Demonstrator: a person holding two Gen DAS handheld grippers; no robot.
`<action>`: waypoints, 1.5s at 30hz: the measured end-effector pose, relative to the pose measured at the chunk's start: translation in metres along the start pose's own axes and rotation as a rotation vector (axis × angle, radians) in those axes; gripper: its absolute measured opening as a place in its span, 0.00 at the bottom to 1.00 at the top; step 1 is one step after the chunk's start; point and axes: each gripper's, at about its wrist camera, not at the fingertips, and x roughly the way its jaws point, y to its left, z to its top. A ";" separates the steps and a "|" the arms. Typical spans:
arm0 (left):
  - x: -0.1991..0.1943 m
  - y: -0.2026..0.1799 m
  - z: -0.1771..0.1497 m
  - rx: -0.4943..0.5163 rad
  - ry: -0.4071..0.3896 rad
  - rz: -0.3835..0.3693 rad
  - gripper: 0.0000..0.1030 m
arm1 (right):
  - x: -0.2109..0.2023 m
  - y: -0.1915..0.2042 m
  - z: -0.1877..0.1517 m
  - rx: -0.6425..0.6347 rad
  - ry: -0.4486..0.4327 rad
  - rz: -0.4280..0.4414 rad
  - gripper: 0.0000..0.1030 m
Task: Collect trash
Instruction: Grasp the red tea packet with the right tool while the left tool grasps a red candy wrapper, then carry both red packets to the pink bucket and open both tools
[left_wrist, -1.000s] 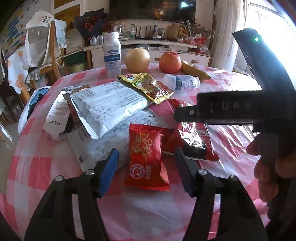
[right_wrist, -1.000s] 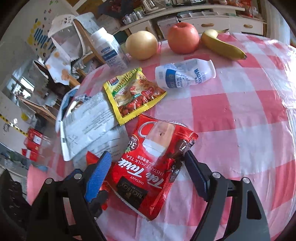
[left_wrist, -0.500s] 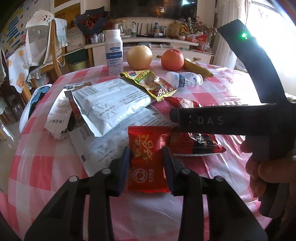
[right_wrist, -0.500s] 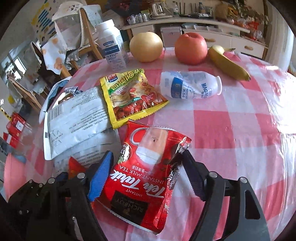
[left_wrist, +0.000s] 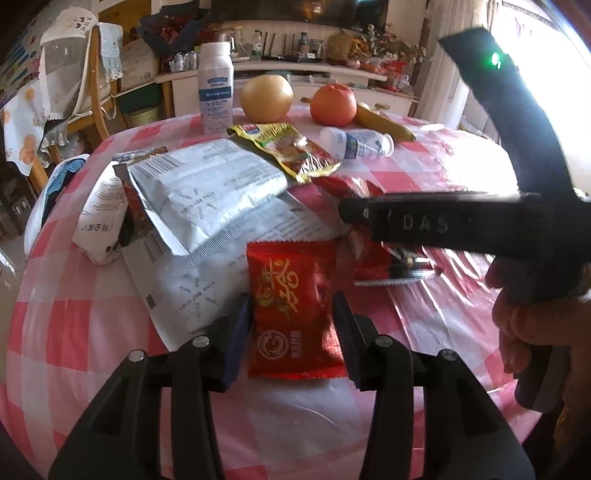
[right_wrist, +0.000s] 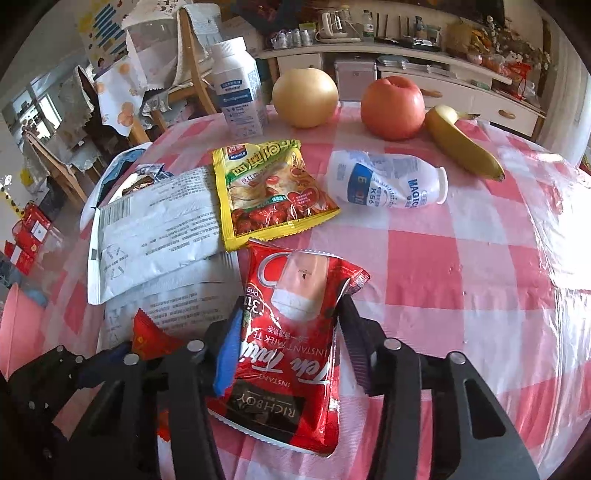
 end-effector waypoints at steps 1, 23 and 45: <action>0.001 -0.001 -0.001 0.001 0.005 0.000 0.45 | -0.001 -0.001 0.000 0.002 -0.003 0.005 0.46; -0.038 0.024 -0.002 -0.089 -0.085 -0.015 0.33 | -0.035 -0.009 -0.002 0.101 -0.100 0.102 0.37; -0.116 0.091 -0.001 -0.229 -0.233 0.129 0.34 | -0.084 0.070 -0.001 0.035 -0.201 0.228 0.37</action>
